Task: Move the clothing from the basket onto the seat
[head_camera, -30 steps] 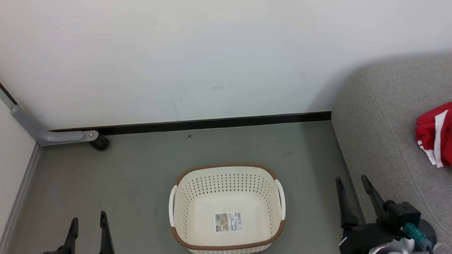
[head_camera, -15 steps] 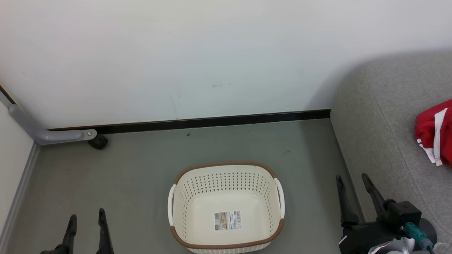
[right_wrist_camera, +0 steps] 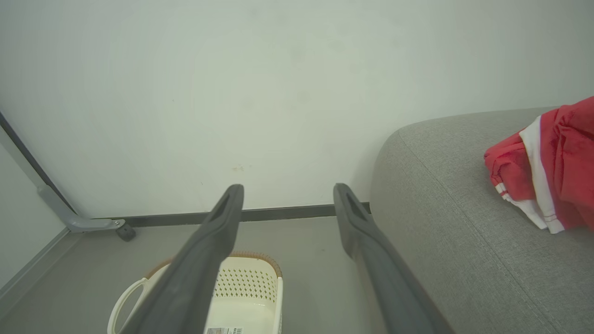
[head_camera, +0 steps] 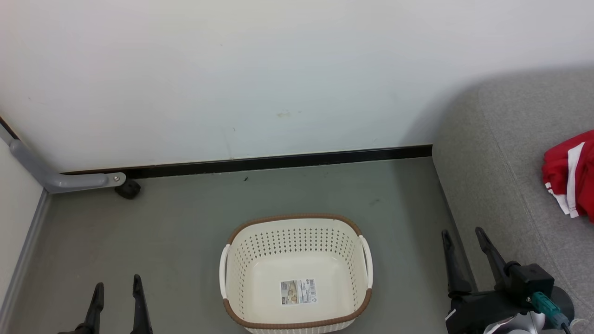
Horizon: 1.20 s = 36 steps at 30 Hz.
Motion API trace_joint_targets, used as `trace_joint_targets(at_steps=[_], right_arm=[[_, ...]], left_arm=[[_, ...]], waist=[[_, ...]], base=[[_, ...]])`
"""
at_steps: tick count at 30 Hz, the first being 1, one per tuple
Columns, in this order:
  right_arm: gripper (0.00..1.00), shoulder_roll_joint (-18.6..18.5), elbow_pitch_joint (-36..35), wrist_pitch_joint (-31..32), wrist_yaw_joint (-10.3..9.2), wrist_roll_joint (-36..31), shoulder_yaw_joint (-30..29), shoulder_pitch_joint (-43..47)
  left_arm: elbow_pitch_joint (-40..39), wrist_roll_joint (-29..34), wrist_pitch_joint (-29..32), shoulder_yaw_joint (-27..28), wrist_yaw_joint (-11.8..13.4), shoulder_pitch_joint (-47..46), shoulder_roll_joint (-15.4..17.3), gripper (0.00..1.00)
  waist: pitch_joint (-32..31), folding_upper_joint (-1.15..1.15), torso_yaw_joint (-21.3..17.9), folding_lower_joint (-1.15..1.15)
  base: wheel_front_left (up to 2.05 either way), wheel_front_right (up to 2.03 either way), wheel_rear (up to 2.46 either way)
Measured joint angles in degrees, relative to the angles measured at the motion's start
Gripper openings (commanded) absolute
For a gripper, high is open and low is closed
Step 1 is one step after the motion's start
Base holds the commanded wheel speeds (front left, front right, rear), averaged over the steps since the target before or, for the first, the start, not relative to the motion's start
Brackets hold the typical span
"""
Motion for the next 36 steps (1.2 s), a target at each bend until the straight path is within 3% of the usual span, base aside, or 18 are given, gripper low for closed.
trace_joint_targets(at_steps=[7, 8, 18, 36], right_arm=[[1.00, 0.0, -0.1, 0.0, 0.00, 0.0, 0.0, 0.0], [0.00, 0.0, -0.1, 0.0, 0.00, 0.0, 0.0, 0.0], [0.00, 0.4, 3.7, 0.9, 0.08, 1.6, -0.4, 2.6], [0.00, 0.5, 3.4, 5.2, 1.12, 17.4, -3.6, 2.3]], left_arm=[[0.1, 0.2, 0.0, 0.5, -0.5, 0.0, 0.0, 1.00], [0.1, 0.3, 0.0, 0.5, -1.0, 0.0, 0.0, 0.00], [3.6, -1.6, 1.1, 0.0, -1.3, 1.2, -1.9, 0.00], [4.3, -14.7, 5.2, 1.7, -3.1, -0.1, -3.1, 0.00]], waist=[[0.0, 0.00, -0.2, 0.00], [-0.1, 0.00, -0.2, 0.00], [-0.1, 0.00, -0.3, 0.00], [-0.3, 0.00, -0.5, 0.00]], base=[[0.00, 0.00, 0.00], [0.00, 0.00, 0.00], [0.00, 0.00, 0.00], [0.00, 0.00, 0.00]])
